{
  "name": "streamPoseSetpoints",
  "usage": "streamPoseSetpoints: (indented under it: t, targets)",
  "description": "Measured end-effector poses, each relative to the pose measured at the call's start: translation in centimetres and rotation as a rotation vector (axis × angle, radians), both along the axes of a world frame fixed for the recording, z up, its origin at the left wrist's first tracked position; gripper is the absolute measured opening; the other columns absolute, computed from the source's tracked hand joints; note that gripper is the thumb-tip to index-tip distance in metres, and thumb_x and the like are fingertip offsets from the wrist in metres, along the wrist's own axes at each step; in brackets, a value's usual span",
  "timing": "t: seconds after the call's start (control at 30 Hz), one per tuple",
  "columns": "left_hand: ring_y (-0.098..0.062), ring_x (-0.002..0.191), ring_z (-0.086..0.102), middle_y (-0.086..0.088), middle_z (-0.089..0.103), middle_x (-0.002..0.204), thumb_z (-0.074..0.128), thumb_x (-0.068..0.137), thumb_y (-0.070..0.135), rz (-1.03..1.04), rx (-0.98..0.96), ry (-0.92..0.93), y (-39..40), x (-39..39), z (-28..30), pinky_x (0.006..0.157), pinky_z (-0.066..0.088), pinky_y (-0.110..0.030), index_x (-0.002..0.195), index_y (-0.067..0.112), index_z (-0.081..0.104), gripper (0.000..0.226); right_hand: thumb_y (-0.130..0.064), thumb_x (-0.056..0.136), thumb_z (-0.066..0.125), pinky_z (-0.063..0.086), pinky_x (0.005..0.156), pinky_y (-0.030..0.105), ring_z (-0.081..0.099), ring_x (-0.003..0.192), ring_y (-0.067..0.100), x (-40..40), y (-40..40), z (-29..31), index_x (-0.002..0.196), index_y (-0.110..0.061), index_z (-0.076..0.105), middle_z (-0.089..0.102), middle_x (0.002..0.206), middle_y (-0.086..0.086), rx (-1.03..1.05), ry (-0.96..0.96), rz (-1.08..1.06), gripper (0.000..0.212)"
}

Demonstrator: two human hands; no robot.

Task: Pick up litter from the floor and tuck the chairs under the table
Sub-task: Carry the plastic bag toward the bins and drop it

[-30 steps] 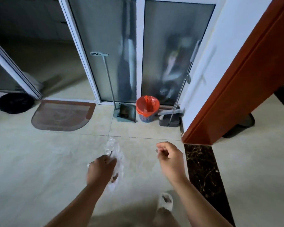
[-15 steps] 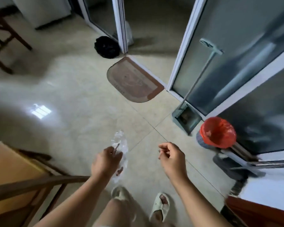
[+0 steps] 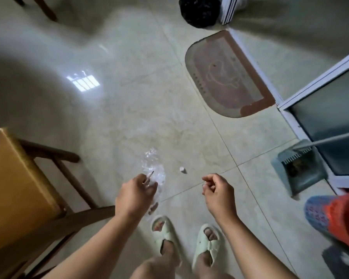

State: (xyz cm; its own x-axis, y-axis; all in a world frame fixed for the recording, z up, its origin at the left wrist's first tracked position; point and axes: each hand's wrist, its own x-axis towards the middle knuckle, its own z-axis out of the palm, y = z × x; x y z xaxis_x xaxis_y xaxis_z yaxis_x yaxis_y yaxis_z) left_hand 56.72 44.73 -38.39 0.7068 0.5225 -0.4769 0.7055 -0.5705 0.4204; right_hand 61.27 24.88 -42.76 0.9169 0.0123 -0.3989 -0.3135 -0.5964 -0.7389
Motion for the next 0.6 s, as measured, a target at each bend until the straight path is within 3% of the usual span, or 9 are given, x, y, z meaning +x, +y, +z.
streamPoseSetpoints:
  t: [0.13, 0.23, 0.43, 0.6]
  targets:
    - [-0.028, 0.060, 0.054, -0.002, 0.054, 0.057, 0.058, 0.082, 0.037, 0.002, 0.037, -0.005, 1.7, 1.2, -11.3, 0.049, 0.032, -0.028, 0.060, 0.018, 0.043, 0.032, 0.003, 0.081, 0.054, 0.044, 0.069, 0.023, 0.058, 0.074, 0.017, 3.4, 1.1, -12.1, 0.091, -0.008, 0.064, 0.066, 0.091, 0.007, -0.071, 0.031, 0.139, 0.018]
    - [-0.017, 0.048, 0.050, 0.000, 0.049, 0.047, 0.060, 0.081, 0.035, -0.040, 0.079, -0.007, 2.8, 1.4, -21.0, 0.042, 0.027, -0.025, 0.058, 0.017, 0.041, 0.035, 0.001, 0.082, 0.049, 0.039, 0.067, 0.021, 0.053, 0.075, 0.014, 5.2, 1.8, -22.3, 0.096, -0.009, 0.063, 0.061, 0.097, 0.005, -0.160, 0.051, 0.331, 0.021]
    - [-0.025, 0.049, 0.044, 0.004, 0.041, 0.043, 0.061, 0.080, 0.037, -0.201, 0.118, 0.005, 4.5, 1.5, -36.7, 0.046, 0.029, -0.028, 0.054, 0.021, 0.037, 0.039, -0.001, 0.082, 0.047, 0.043, 0.080, 0.029, 0.055, 0.103, 0.025, 7.8, 3.9, -38.1, 0.112, -0.015, 0.054, 0.053, 0.117, 0.003, -0.250, 0.034, 0.675, 0.034]
    - [-0.030, 0.054, 0.045, 0.003, 0.041, 0.046, 0.059, 0.080, 0.037, -0.261, 0.143, -0.028, 5.2, 1.7, -42.6, 0.046, 0.028, -0.028, 0.053, 0.024, 0.035, 0.039, -0.006, 0.085, 0.045, 0.048, 0.080, 0.042, 0.056, 0.096, 0.037, 8.5, 5.2, -45.1, 0.117, -0.015, 0.048, 0.043, 0.122, 0.007, -0.350, 0.010, 0.821, 0.033]
